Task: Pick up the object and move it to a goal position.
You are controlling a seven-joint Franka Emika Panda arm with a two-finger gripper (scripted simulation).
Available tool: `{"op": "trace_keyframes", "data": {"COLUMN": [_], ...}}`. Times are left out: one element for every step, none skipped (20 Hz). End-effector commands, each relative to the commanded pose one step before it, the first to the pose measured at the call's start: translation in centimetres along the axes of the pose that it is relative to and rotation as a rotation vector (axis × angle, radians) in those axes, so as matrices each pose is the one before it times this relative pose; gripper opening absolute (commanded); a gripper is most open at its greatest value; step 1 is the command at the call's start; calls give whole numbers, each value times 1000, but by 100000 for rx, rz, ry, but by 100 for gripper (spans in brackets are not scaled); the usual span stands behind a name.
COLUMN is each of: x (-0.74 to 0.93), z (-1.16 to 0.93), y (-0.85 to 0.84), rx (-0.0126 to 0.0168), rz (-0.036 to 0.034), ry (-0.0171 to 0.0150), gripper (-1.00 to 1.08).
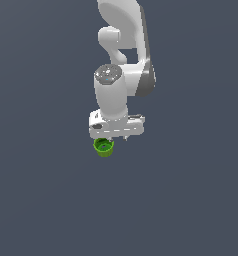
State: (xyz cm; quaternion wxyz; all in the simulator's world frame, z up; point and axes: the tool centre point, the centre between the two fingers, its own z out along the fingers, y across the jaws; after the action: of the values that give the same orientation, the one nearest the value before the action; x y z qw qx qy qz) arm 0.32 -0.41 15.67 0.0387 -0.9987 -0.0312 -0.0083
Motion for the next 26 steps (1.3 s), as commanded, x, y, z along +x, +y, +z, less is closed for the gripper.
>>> {"op": "trace_keyframes", "data": {"x": [-98,-51,-59,-65,-70,-75,-79,-84,-89,-93,-97,-102,-106,-110,-114,-118,-121,-125,-128,-131,-134,-137,-140,-142,-145,-147], "z": [503,212,216,212,205,196,188,180,172,163,155,147,139,130,121,113,104,96,87,79,70,62,53,45,36,28], "y": [514,222,235,240,241,240,241,240,240,240,238,238,238,236,235,234,232,232,229,228,227,225,223,222,220,218], "rx": [1743,780,809,811,795,778,760,741,721,701,680,656,632,608,583,556,529,501,473,443,413,382,351,319,287,254], "rz": [-2983,-1356,-1419,-1438,-1427,-1419,-1409,-1400,-1391,-1383,-1376,-1367,-1357,-1350,-1343,-1335,-1329,-1320,-1315,-1308,-1301,-1294,-1289,-1282,-1278,-1271], "ry": [731,381,429,466,495,524,552,580,606,633,659,684,707,731,754,776,797,816,836,854,871,887,903,916,930,941], "gripper": [28,28,28,28,28,28,28,28,28,28,28,28,28,28,28,28,28,28,28,28,28,28,28,28,28,28]}}
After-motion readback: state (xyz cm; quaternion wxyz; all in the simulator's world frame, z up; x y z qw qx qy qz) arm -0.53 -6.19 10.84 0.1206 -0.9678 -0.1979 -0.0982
